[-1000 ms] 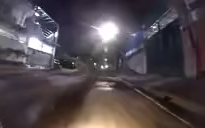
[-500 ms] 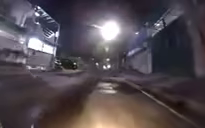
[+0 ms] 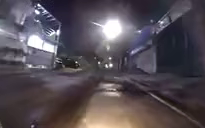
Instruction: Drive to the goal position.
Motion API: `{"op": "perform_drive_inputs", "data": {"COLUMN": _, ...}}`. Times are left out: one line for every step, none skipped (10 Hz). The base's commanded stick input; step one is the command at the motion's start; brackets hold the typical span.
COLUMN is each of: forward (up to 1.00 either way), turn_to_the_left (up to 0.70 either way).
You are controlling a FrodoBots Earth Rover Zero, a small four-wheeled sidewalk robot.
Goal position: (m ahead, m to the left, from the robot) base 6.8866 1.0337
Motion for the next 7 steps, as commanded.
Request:
{"op": "perform_drive_inputs", "data": {"forward": 0.70, "turn_to_the_left": 0.00}}
{"op": "perform_drive_inputs", "data": {"forward": 0.70, "turn_to_the_left": 0.00}}
{"op": "perform_drive_inputs", "data": {"forward": 0.70, "turn_to_the_left": 0.00}}
{"op": "perform_drive_inputs", "data": {"forward": 0.70, "turn_to_the_left": 0.00}}
{"op": "perform_drive_inputs", "data": {"forward": 0.70, "turn_to_the_left": -0.20}}
{"op": "perform_drive_inputs", "data": {"forward": 0.70, "turn_to_the_left": -0.34}}
{"op": "perform_drive_inputs", "data": {"forward": 0.70, "turn_to_the_left": -0.31}}
